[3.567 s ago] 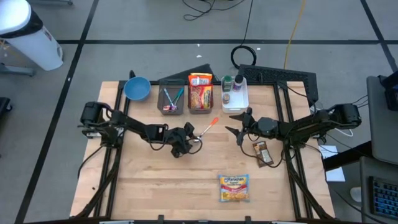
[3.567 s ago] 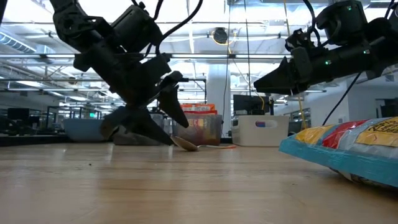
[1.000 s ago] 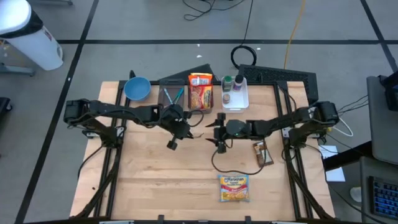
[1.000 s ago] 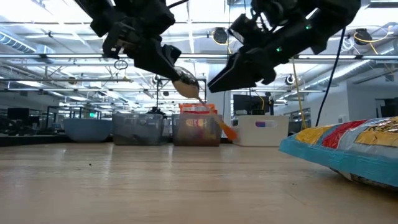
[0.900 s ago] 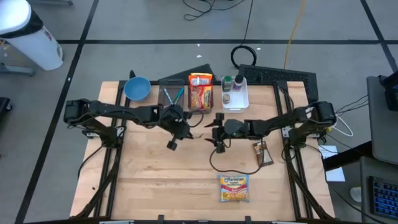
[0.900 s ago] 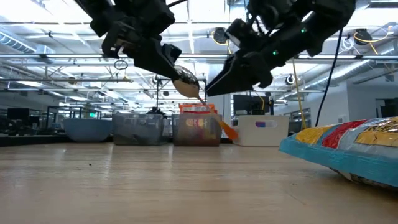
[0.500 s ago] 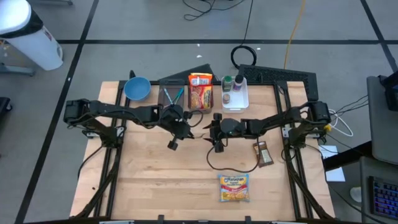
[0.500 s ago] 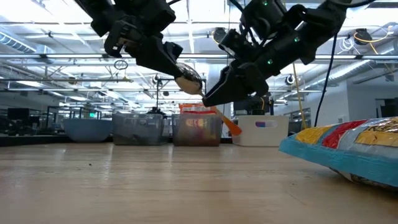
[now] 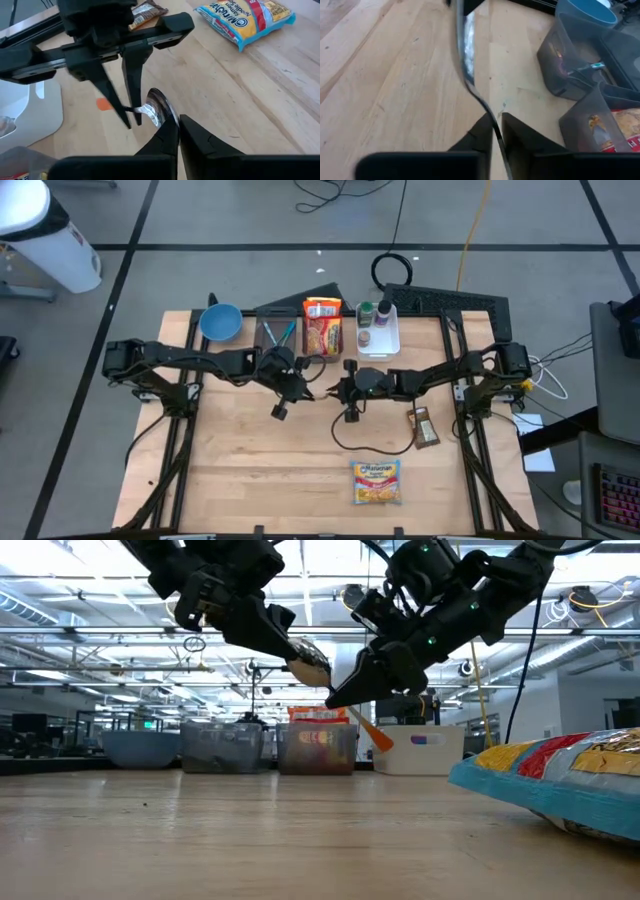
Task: Pick & Place Food Item
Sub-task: Put the orange spoon into the left black bin
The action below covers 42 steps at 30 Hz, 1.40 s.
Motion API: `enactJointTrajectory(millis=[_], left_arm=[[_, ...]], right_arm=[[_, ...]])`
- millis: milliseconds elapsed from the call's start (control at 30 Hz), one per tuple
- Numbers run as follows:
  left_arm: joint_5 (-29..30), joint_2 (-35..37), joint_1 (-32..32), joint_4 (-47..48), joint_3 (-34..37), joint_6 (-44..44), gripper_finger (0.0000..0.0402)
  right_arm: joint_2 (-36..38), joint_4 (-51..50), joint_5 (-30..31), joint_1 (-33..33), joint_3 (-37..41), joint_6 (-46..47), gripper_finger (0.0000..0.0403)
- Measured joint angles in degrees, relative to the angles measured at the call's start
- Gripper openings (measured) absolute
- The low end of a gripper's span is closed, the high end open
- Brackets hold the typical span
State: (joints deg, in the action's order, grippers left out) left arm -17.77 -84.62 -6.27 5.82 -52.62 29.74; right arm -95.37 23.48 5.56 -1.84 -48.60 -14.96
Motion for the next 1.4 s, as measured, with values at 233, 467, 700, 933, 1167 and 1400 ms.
enactJointTrajectory(millis=[233, 467, 700, 933, 1167, 1400], left_arm=[[0.3, 0.0, -0.1, -0.4, 0.0, -0.3, 0.0024], [3.8, 0.1, -0.3, -0.6, 0.0, -1.8, 0.0037], [4.8, 0.0, -0.3, 0.2, -1.5, -4.5, 0.0117], [5.1, 0.5, -0.1, 5.2, -5.6, -7.0, 0.0212], [5.2, 6.4, -2.9, 10.6, -5.7, -6.1, 0.0253], [-9.7, 14.1, -10.7, 1.5, 2.8, -9.9, 0.0255]], right_arm=[[0.0, -0.2, -0.3, 0.1, 0.1, -0.7, 0.0005], [0.0, -0.2, 0.2, 0.0, 0.1, -0.7, 0.0001], [0.1, 1.4, 0.6, 0.0, 0.1, -0.4, 0.0000], [0.5, 1.6, 2.3, 0.0, 0.1, -1.2, 0.0000], [2.8, 2.7, 1.9, 0.0, 0.9, -1.1, 0.0000], [4.9, 17.5, -1.4, 0.0, 7.0, 1.5, 0.0000]])
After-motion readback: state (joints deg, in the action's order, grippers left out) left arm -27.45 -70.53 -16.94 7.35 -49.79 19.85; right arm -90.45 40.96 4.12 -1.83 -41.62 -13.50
